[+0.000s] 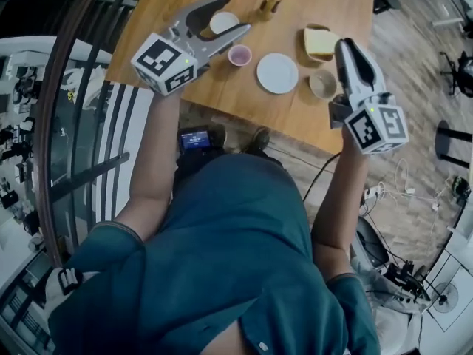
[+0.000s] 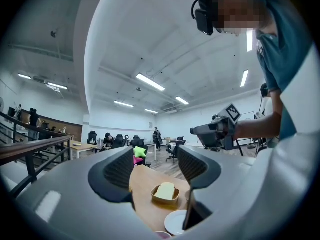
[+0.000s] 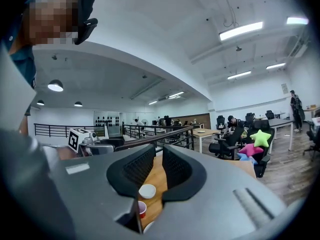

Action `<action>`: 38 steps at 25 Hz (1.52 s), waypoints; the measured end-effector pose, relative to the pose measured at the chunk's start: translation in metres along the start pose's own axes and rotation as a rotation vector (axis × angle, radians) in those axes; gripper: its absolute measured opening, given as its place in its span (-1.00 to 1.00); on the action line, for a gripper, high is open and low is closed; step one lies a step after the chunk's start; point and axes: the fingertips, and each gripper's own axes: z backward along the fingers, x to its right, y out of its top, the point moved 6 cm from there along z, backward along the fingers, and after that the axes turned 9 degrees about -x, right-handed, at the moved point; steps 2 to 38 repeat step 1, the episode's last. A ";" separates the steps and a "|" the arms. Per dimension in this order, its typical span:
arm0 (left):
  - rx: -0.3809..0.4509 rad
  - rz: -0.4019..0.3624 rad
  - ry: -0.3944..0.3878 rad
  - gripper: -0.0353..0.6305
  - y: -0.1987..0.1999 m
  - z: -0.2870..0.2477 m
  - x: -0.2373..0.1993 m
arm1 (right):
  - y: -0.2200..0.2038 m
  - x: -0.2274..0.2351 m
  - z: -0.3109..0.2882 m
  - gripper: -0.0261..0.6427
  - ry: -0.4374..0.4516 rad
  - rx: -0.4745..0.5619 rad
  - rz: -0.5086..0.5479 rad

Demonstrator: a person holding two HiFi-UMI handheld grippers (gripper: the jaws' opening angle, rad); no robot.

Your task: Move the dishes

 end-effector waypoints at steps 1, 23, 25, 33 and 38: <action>0.004 -0.004 -0.007 -0.09 0.000 0.000 0.002 | -0.001 -0.002 0.003 -0.73 -0.006 0.000 0.002; 0.004 -0.004 -0.007 -0.09 0.000 0.000 0.002 | -0.001 -0.002 0.003 -0.73 -0.006 0.000 0.002; 0.004 -0.004 -0.007 -0.09 0.000 0.000 0.002 | -0.001 -0.002 0.003 -0.73 -0.006 0.000 0.002; 0.004 -0.004 -0.007 -0.09 0.000 0.000 0.002 | -0.001 -0.002 0.003 -0.73 -0.006 0.000 0.002; 0.004 -0.004 -0.007 -0.09 0.000 0.000 0.002 | -0.001 -0.002 0.003 -0.73 -0.006 0.000 0.002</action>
